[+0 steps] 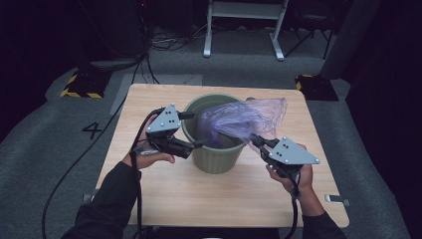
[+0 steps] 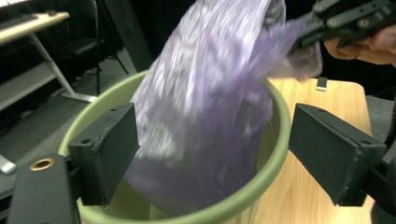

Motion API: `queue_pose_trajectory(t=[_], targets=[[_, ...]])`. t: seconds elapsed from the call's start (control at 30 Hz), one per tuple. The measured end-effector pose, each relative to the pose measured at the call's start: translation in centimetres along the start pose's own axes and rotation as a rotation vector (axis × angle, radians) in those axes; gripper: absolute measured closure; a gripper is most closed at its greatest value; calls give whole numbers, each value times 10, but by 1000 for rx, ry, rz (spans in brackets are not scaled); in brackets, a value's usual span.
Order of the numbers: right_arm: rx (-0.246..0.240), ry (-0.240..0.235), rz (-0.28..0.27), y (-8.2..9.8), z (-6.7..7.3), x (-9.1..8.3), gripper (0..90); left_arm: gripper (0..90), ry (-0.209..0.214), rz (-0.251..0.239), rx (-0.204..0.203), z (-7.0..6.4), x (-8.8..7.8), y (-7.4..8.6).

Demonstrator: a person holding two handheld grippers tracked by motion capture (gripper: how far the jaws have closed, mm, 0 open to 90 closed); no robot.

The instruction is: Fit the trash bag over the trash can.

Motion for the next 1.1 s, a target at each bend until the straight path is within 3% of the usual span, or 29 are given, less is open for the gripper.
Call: queue_pose_trajectory(t=[0.07, 0.23, 0.33, 0.47, 0.53, 0.7, 0.87, 1.1], targets=[[-16, -14, 0, -2, 5, 0, 898, 155, -14, -1, 4, -5, 2, -6], [-74, -63, 2, -8, 23, 1, 894, 157, 11, 6, 41, -20, 14, -22], [-108, -89, 2, -11, 34, 1, 889, 171, 14, 26, 41, -21, 22, -24], [-131, -110, 1, -14, 43, -1, 881, 316, 9, 55, 43, -21, 26, -20], [-136, -116, -3, -15, 47, -2, 877, 481, 3, 71, 54, -19, 27, -15], [-140, -146, -3, -13, 57, -2, 850, 717, -17, 71, 78, -17, 22, -6], [-128, -173, -9, -11, 63, -3, 804, 825, -45, 69, 99, -17, 14, 2], [-103, -199, -39, -9, 65, -9, 631, 841, -30, 50, 81, -15, 6, 10]])
Point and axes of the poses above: each handheld gripper's, and its own axes: x roughly forward along the jaws, y roughly out of its underside, z roughly to its left, the point moved 10 cm from there along x, roughly forward along the jaws, and after that the axes turned 13 degrees about z, right-handed, at the moved point
